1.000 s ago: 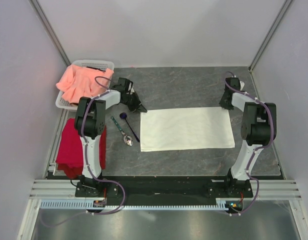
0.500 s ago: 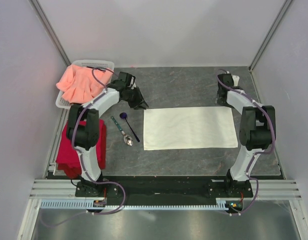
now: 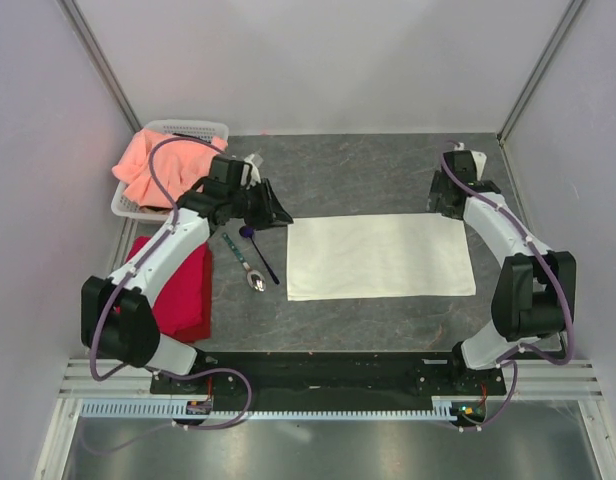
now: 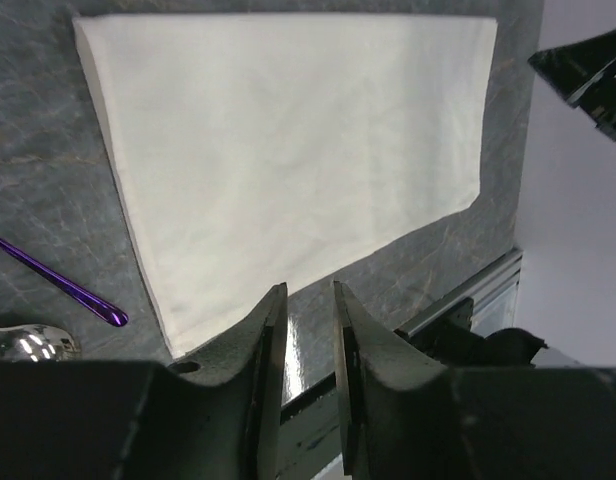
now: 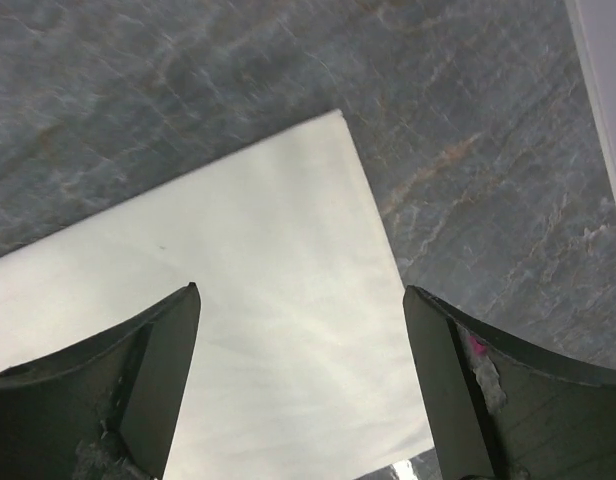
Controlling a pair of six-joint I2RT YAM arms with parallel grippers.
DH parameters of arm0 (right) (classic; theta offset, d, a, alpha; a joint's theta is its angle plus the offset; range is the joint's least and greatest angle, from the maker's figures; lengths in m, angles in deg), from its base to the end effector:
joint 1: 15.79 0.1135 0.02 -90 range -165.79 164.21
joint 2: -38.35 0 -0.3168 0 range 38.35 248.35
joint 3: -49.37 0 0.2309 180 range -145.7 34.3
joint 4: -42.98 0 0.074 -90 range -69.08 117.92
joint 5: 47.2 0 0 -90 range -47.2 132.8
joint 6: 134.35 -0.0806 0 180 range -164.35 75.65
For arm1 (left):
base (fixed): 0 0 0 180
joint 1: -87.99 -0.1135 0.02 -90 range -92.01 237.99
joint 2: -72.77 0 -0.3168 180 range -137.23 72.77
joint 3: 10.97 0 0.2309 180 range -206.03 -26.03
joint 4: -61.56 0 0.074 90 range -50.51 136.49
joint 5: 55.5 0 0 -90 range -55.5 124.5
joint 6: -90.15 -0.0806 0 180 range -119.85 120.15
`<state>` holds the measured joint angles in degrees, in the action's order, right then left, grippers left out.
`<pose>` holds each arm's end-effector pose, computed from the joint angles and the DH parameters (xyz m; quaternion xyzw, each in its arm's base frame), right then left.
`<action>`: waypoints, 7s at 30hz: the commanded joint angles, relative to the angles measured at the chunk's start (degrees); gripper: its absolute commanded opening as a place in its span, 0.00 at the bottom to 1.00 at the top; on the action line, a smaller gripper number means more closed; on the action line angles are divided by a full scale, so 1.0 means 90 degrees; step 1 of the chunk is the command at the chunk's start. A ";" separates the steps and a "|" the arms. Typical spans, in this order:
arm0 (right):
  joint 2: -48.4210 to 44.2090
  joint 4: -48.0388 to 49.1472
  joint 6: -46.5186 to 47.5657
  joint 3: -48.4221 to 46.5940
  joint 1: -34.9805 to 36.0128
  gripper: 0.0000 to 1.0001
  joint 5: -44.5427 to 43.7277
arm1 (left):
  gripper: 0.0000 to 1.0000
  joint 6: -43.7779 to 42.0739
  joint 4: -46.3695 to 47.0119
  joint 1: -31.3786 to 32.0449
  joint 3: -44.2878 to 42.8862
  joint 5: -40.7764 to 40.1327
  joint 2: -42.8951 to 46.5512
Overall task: Fold the napkin into a case and place the utensils inside
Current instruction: Pick up the rectangle-folded napkin from the center of the board, then fold the rectangle-folded napkin at the center of the board.
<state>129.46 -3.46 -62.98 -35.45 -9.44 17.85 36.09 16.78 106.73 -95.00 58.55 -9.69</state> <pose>0.3464 0.0043 0.2879 0.1676 0.9125 -0.1324 0.3489 0.2895 -0.1329 0.3328 -0.0524 0.8999 -0.3482 0.2572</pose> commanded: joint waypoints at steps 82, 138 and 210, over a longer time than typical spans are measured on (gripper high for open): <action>0.0609 0.0752 0.0049 0.2018 -0.1077 0.44 0.1972 | 0.10 -0.0644 -0.0956 0.0027 -0.3645 -0.0173 -0.5243; -0.1852 0.0244 0.0420 0.1179 -0.0784 0.00 0.2614 | 0.11 0.1543 0.0644 0.2449 -0.3344 0.0735 -0.5555; -0.1648 0.0888 -0.1932 0.0866 0.2037 0.00 0.3397 | 0.06 0.1318 0.1680 0.1619 0.0632 -0.0173 -0.3046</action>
<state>112.50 -1.62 -72.95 -26.38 5.38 50.02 49.45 28.03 120.78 -90.46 57.43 -37.34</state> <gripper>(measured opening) 0.010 0.069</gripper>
